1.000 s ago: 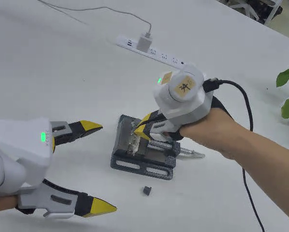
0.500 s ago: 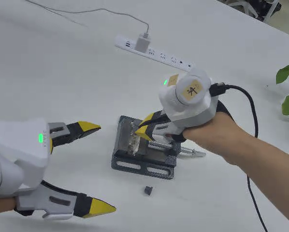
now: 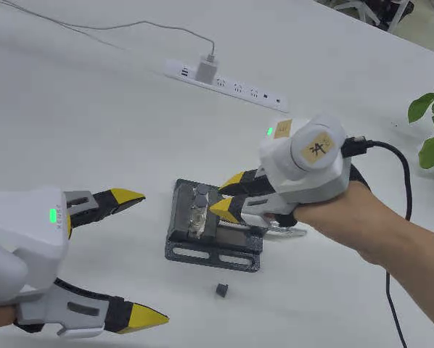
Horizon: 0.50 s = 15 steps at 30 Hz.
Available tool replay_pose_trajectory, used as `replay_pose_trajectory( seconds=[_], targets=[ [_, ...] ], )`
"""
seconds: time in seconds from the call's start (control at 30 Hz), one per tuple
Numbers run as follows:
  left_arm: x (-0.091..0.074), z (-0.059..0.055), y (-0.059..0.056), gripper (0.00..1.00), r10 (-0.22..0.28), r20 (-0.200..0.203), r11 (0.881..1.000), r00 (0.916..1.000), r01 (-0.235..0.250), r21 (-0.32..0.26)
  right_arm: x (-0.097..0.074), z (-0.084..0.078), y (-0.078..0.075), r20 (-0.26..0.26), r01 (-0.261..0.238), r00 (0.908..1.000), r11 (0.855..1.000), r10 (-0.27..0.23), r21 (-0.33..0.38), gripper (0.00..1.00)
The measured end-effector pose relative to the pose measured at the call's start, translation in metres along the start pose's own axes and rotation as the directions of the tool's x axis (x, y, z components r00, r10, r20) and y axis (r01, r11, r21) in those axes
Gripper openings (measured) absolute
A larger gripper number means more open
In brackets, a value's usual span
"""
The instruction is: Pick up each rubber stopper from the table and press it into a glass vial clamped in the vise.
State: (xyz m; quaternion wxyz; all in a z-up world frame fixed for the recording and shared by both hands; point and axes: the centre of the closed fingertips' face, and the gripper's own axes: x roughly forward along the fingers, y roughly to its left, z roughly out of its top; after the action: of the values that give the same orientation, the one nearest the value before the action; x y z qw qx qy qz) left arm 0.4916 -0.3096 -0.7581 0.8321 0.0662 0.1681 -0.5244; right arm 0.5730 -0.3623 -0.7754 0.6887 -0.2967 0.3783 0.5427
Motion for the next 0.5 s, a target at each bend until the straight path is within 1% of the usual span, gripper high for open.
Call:
replay_pose_trajectory(
  seconds=[0.13, 0.3, 0.4, 0.5],
  targets=[
    [-0.001, 0.000, 0.000, 0.87, 0.000, -0.010, 1.000, 1.0000, 0.001, 0.009, -0.008, -0.001, 0.001, 0.023, 0.014, 0.9996, 1.000, -0.014, 0.003, 0.21],
    [-0.002, -0.003, 0.000, 0.88, -0.006, -0.032, 1.000, 0.9995, 0.007, 0.022, -0.021, -0.003, 0.001, 0.070, 0.023, 0.9972, 0.999, -0.026, 0.034, 0.26],
    [-0.003, -0.003, 0.000, 0.88, -0.008, -0.041, 1.000, 0.9991, 0.009, 0.030, -0.027, -0.007, 0.002, 0.089, 0.031, 0.9954, 0.998, -0.036, 0.050, 0.32],
    [-0.004, -0.003, 0.000, 0.87, -0.007, -0.051, 0.999, 0.9987, 0.009, 0.039, -0.032, -0.012, 0.004, 0.106, 0.035, 0.9935, 0.997, -0.041, 0.065, 0.35]
  ],
)
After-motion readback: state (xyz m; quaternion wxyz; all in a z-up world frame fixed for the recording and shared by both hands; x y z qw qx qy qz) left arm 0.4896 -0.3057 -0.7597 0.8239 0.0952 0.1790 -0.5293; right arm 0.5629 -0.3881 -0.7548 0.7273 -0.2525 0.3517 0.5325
